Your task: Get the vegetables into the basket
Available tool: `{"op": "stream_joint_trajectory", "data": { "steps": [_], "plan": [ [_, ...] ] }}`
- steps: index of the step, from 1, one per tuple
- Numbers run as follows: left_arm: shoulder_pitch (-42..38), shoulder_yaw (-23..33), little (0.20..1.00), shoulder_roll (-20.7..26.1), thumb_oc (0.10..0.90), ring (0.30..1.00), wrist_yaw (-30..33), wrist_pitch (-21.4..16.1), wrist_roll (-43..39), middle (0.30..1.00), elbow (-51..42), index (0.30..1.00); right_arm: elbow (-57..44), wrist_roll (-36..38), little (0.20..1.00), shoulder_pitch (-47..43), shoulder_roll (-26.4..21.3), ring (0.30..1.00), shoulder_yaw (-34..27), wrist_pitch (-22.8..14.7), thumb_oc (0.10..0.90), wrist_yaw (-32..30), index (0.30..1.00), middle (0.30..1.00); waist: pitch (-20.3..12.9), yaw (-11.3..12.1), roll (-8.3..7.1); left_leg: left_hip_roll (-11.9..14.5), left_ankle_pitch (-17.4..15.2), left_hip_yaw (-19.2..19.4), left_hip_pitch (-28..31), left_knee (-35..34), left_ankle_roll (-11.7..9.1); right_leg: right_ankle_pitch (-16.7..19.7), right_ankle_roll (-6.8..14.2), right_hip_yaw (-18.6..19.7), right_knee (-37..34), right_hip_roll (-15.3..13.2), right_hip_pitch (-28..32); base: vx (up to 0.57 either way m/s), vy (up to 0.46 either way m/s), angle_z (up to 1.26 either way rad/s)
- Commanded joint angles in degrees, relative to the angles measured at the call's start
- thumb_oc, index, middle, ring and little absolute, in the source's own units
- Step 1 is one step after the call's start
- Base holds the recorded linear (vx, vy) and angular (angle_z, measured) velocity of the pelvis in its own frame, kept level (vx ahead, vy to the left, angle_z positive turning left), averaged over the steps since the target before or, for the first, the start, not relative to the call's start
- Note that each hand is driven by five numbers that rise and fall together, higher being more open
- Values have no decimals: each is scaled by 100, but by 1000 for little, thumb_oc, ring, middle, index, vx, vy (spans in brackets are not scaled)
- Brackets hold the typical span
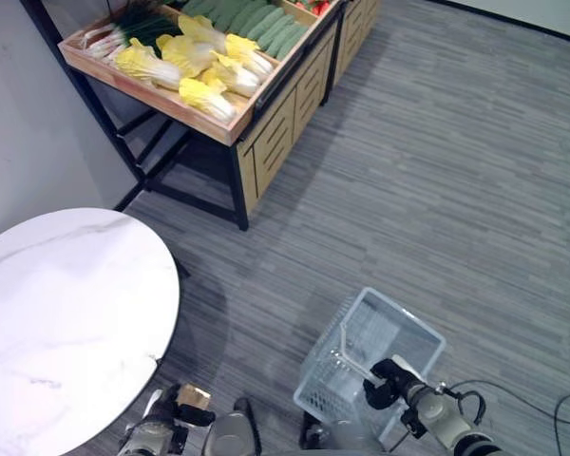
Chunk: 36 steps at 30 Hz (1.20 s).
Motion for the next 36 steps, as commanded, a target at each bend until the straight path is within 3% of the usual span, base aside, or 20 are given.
{"op": "stream_joint_trajectory", "data": {
  "steps": [1,9,13,15,18,19,22,26,36],
  "plan": [
    [-35,-118,1000,-26,900,1000,49,-57,5,1000,92,1000,-230,12,300,91,-156,300,-72,-26,400,-30,300,300,179,62,-105,-148,-241,103,118,437,31,-467,612,408,531,-321,-226,72,307,-70],
    [-6,-90,1000,99,900,1000,20,-77,77,1000,30,1000,20,110,300,18,40,300,-155,-7,400,-89,300,300,308,137,-97,-339,-582,567,188,689,393,-148,854,929,687,-509,-475,7,298,-38],
    [24,-1,1000,153,900,1000,48,-76,52,1000,39,1000,73,166,300,-58,126,300,-176,3,400,-84,300,300,380,147,-82,-341,-657,922,193,739,490,367,1042,1063,569,-571,-664,-49,175,-61],
    [46,35,1000,191,900,1000,44,-59,41,1000,17,1000,40,168,300,-46,138,300,-174,16,400,-69,300,300,376,150,-30,-264,-640,1032,190,728,511,256,1035,896,677,-582,-703,-53,85,-65],
    [66,10,1000,180,900,1000,24,-47,76,1000,-32,1000,65,169,300,20,143,300,-211,7,400,-71,300,300,329,121,58,-248,-540,1157,336,451,495,-221,913,457,1135,-598,-467,-11,64,-34],
    [96,25,1000,162,900,1000,15,-29,78,1000,-29,1000,128,139,300,47,152,300,-208,2,400,-74,300,300,220,192,77,-256,-558,1252,446,319,430,-453,915,102,1196,-649,-155,39,35,-57],
    [110,92,1000,130,900,1000,-2,0,68,1000,18,1000,268,102,300,48,199,300,-190,10,400,-77,300,300,43,299,22,-260,-467,1496,500,165,375,-360,969,-76,715,-640,78,-9,-43,-44],
    [128,106,1000,57,900,1000,-25,3,112,1000,84,1000,449,84,300,92,227,300,-196,25,400,-69,300,300,-11,248,32,-243,-461,1489,556,229,326,-443,926,36,500,-589,191,-33,-127,-44],
    [144,26,1000,-137,900,1000,-26,14,151,1000,247,1000,1148,77,300,196,308,300,-255,46,400,-108,300,300,-128,140,120,-197,-405,1213,776,194,218,-712,753,-114,414,-528,495,0,-110,15]
  ]
}}
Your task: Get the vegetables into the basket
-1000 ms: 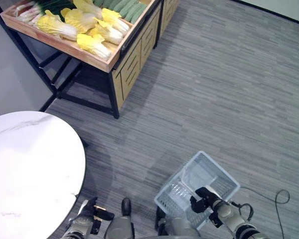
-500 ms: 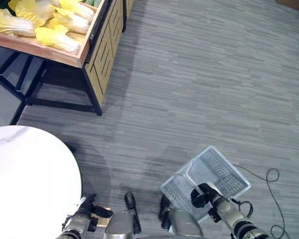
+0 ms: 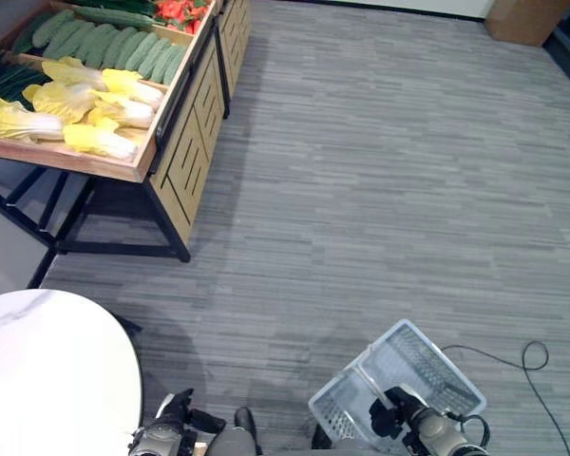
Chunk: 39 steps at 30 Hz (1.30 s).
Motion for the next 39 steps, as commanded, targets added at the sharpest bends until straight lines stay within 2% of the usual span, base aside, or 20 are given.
{"op": "stream_joint_trajectory", "data": {
  "steps": [1,13,15,17,21,24,26,28,29,31,34,36,39],
  "plan": [
    [-143,-112,1000,-18,900,1000,19,-37,148,1000,315,1000,57,29,300,-32,-27,300,13,-45,400,2,300,300,168,22,46,-215,-727,-319,-36,450,-16,-576,379,268,667,-286,-285,12,-25,11],
    [-80,-111,1000,-19,900,1000,30,-31,202,1000,368,1000,225,337,300,-25,-26,300,-253,-63,400,-60,300,300,250,34,98,-298,-995,-331,-219,800,120,-456,508,362,848,-431,-388,35,80,5],
    [-76,-93,1000,8,900,1000,31,-21,195,1000,357,1000,210,391,300,-21,-35,300,-314,-60,400,-71,300,300,288,29,108,-317,-1035,-316,-245,810,176,-448,546,430,1095,-465,-536,42,161,-4],
    [-94,-101,1000,64,900,1000,25,-22,196,1000,308,1000,220,439,300,-34,-52,300,-367,-56,400,-78,300,300,380,18,118,-345,-1089,-283,-212,774,253,-411,633,487,1635,-534,-808,41,185,-9],
    [-91,-72,1000,122,900,1000,33,-25,138,1000,226,1000,239,524,300,-30,-93,300,-449,-52,400,-85,300,300,569,14,152,-397,-1167,-175,-79,727,376,-75,751,525,2558,-689,-1273,68,157,-18],
    [-111,-71,1000,146,900,1000,28,-32,102,1000,222,1000,308,625,300,0,-118,300,-540,-56,400,-101,300,300,642,9,179,-407,-1157,-119,63,610,365,35,758,505,2272,-602,-1501,117,80,-6],
    [-130,-71,1000,144,900,1000,23,-46,122,1000,249,1000,346,672,300,23,-115,300,-583,-60,400,-115,300,300,624,18,179,-388,-1143,-96,92,544,331,118,758,471,1636,-530,-1529,119,-11,1],
    [-161,-56,1000,141,900,1000,27,-48,127,1000,291,1000,404,710,300,14,-89,300,-594,-63,400,-130,300,300,603,25,162,-368,-1103,-92,121,457,280,295,803,568,972,-418,-1621,166,-64,1],
    [-177,-25,1000,124,900,1000,41,-63,132,1000,321,1000,438,703,300,39,-55,300,-584,-73,400,-128,300,300,581,13,139,-372,-1090,-108,180,413,238,436,839,742,504,-327,-1708,161,-63,1],
    [-178,-24,1000,126,900,1000,41,-64,132,1000,322,1000,438,704,300,37,-53,300,-584,-73,400,-128,300,300,577,25,130,-376,-1086,-93,169,418,240,457,834,754,478,-326,-1710,84,-45,10],
    [-183,-15,1000,100,900,1000,60,-78,123,1000,352,1000,462,664,300,100,4,300,-556,-75,400,-110,300,300,501,-6,37,-423,-1074,-120,336,307,173,605,834,839,271,-236,-1759,289,-151,23],
    [-184,-49,1000,81,900,1000,54,-78,127,1000,367,1000,494,660,300,126,15,300,-516,-77,400,-100,300,300,437,-24,26,-386,-1089,-231,463,272,104,484,721,870,340,-164,-1683,317,-217,23],
    [-184,-63,1000,39,900,1000,52,-53,60,1000,439,1000,566,687,300,164,2,300,-511,-82,400,-108,300,300,291,-106,101,-163,-1122,-475,638,327,-60,145,502,853,628,16,-1614,353,-254,26]
  ]
}}
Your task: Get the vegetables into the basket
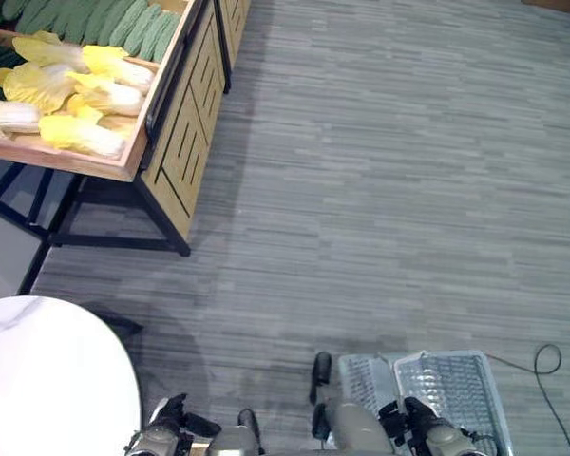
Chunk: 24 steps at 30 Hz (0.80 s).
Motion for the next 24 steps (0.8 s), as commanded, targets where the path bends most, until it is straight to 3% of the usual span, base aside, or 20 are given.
{"op": "stream_joint_trajectory", "data": {
  "steps": [1,2,4,7,9,11,13,15,16,17,19,22,23,24],
  "plan": [
    [-4,-25,1000,16,900,1000,24,-12,54,1000,150,1000,180,20,300,157,-90,300,95,-21,400,-13,300,300,-210,-34,22,-314,-477,-302,-124,413,119,-844,659,237,675,-194,-280,463,-359,41],
    [0,-14,1000,-11,900,1000,0,20,22,1000,185,1000,177,61,300,161,-104,300,115,-22,400,1,300,300,-246,-62,45,-161,-323,-397,-179,696,-22,-1015,535,107,777,-124,-179,334,-276,48],
    [-2,1,1000,-7,900,1000,9,24,7,1000,203,1000,196,56,300,156,-112,300,136,-20,400,-10,300,300,-251,-70,49,-97,-230,-441,-231,881,-94,-1089,466,60,775,-77,-115,258,-233,38],
    [8,72,1000,0,900,1000,9,37,-130,1000,213,1000,145,55,300,156,-161,300,229,-31,400,4,300,300,-155,-15,-8,153,405,-630,-729,2078,-299,-1296,175,1,732,125,151,240,-293,25],
    [-13,99,1000,19,900,1000,11,44,-210,1000,199,1000,96,94,300,135,-206,300,268,-32,400,7,300,300,-14,44,-65,239,680,-820,-1181,3051,-297,-1392,-11,8,648,255,333,186,-249,-6],
    [-31,83,1000,10,900,1000,34,60,-219,1000,218,1000,96,97,300,125,-247,300,294,-17,400,13,300,300,101,81,-133,125,652,-980,-1462,3293,-210,-1445,-45,26,579,262,445,136,-118,-18],
    [-65,72,1000,13,900,1000,30,78,-238,1000,219,1000,128,68,300,96,-286,300,313,18,400,48,300,300,133,60,-216,-101,361,-1015,-1713,2901,-126,-1410,38,26,511,156,497,117,-15,-24],
    [-72,30,1000,-2,900,1000,35,57,-164,1000,219,1000,149,45,300,91,-353,300,298,22,400,39,300,300,40,36,-238,-420,198,-1040,-1770,1118,-56,-1382,179,-15,412,8,514,171,73,-11],
    [-72,31,1000,-2,900,1000,35,57,-164,1000,219,1000,149,45,300,90,-352,300,298,22,400,39,300,300,33,29,-242,-428,215,-1045,-1769,1095,-55,-1382,179,-21,411,2,507,153,102,0],
    [-67,7,1000,-14,900,1000,40,38,-136,1000,210,1000,179,47,300,74,-370,300,298,15,400,23,300,300,-9,47,-176,-514,592,-1197,-1882,518,-91,-1377,188,-44,407,42,524,119,83,8],
    [-61,15,1000,-22,900,1000,52,30,-145,1000,214,1000,163,59,300,60,-361,300,311,-18,400,-1,300,300,-76,77,-88,-595,1045,-1451,-1882,-224,-150,-1457,178,-4,418,121,636,205,139,-2],
    [0,56,1000,-9,900,1000,66,9,-168,1000,248,1000,179,145,300,16,-321,300,254,-44,400,-18,300,300,-152,100,-31,-635,1170,-1365,-1957,-350,-199,-1684,199,79,507,129,865,464,382,-29],
    [101,126,1000,36,900,1000,16,-2,-162,1000,303,1000,299,237,300,-11,-128,300,134,-35,400,-62,300,300,-272,171,-158,-800,584,-1216,-1779,223,209,-1916,444,410,1143,-200,918,742,703,-38],
    [100,125,1000,37,900,1000,16,-3,-162,1000,304,1000,299,237,300,-10,-128,300,133,-34,400,-62,300,300,-272,181,-160,-799,576,-1206,-1782,234,210,-1921,446,420,1153,-202,911,743,794,-71]
  ]
}}
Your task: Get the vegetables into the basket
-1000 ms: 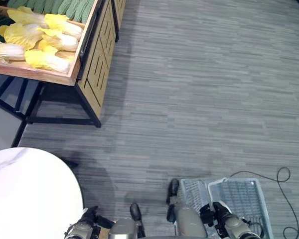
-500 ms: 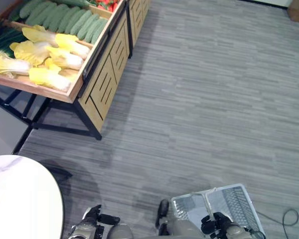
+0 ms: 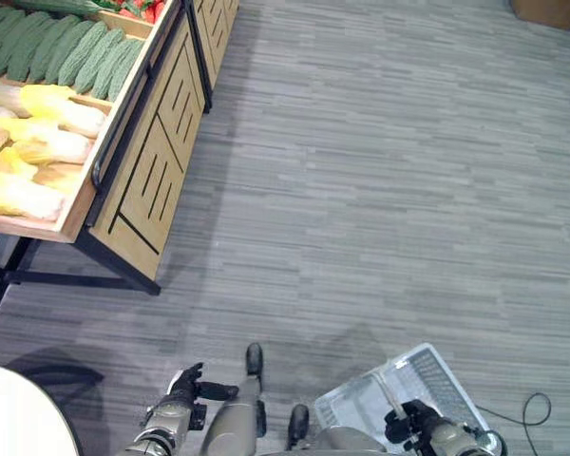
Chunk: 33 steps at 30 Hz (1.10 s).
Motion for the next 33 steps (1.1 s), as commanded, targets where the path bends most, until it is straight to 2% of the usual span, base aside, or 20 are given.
{"op": "stream_joint_trajectory", "data": {
  "steps": [1,5,9,10,11,13,15,19,21,23,25,28,30,33],
  "plan": [
    [531,-28,1000,281,900,1000,60,91,130,1000,244,1000,-165,200,300,25,-20,300,0,-14,400,-32,300,300,-240,343,-41,81,-1112,269,347,559,-101,-106,441,418,1286,-510,-770,249,309,-99],
    [486,16,1000,394,900,1000,67,111,64,1000,143,1000,-257,124,300,-61,28,300,48,21,400,-21,300,300,-164,464,-95,79,-1333,536,635,533,64,328,638,203,2128,-748,-1135,214,285,-56],
    [454,5,1000,519,900,1000,51,156,91,1000,39,1000,-451,82,300,-16,81,300,114,28,400,-6,300,300,-10,508,-149,14,-1522,715,1114,356,216,764,766,-309,3219,-1081,-1537,171,218,-19],
    [454,5,1000,519,900,1000,50,156,91,1000,39,1000,-452,82,300,-16,81,300,113,29,400,-6,300,300,-7,510,-150,12,-1520,716,1121,349,216,762,767,-307,3222,-1083,-1535,143,162,-5],
    [445,-3,1000,541,900,1000,49,167,111,1000,48,1000,-483,82,300,3,97,300,130,31,400,-3,300,300,7,513,-148,22,-1518,738,1180,302,222,819,757,-328,3137,-1084,-1584,112,117,8],
    [434,-40,1000,546,900,1000,56,152,159,1000,37,1000,-537,84,300,29,88,300,143,19,400,0,300,300,48,524,-80,87,-1506,744,1227,269,201,926,720,-233,2479,-941,-1735,145,132,8],
    [410,-57,1000,531,900,1000,76,137,205,1000,44,1000,-564,124,300,52,88,300,109,5,400,-37,300,300,75,511,-26,142,-1525,766,1220,294,155,1104,747,-125,1448,-851,-1794,104,51,11],
    [417,-10,1000,550,900,1000,113,97,294,1000,67,1000,-656,79,300,97,90,300,78,-3,400,-36,300,300,132,512,-16,192,-1708,831,1238,516,115,1594,932,-36,236,-955,-1917,157,0,4],
    [457,30,1000,548,900,1000,116,87,304,1000,76,1000,-684,57,300,116,100,300,50,-1,400,-32,300,300,146,503,-30,169,-1807,842,1302,602,96,1731,1013,7,41,-963,-1915,209,-36,-2],
    [487,70,1000,538,900,1000,125,93,306,1000,91,1000,-717,37,300,139,108,300,33,0,400,-25,300,300,153,517,-68,134,-1932,830,1400,690,75,1864,1081,-106,-136,-966,-1864,262,-79,-1],
    [512,77,1000,527,900,1000,129,111,325,1000,111,1000,-745,38,300,156,102,300,36,-8,400,-29,300,300,148,512,-84,112,-2008,804,1481,716,66,1870,1088,-130,-100,-915,-1835,287,-103,6],
    [498,49,1000,507,900,1000,93,151,368,1000,218,1000,-697,57,300,180,101,300,47,-11,400,-22,300,300,69,461,-92,123,-2099,693,1695,680,-11,1687,981,-52,74,-821,-1755,356,-112,25],
    [515,54,1000,487,900,1000,96,170,371,1000,276,1000,-627,31,300,215,88,300,66,-11,400,-3,300,300,-22,407,-65,265,-2145,518,1884,658,-133,1409,851,-1,216,-658,-1707,420,-196,22],
    [508,30,1000,488,900,1000,83,206,398,1000,337,1000,-617,1,300,260,39,300,102,-2,400,0,300,300,-93,376,-74,512,-2161,355,1990,796,-308,1037,684,-254,540,-581,-1668,405,-235,45]
  ]
}}
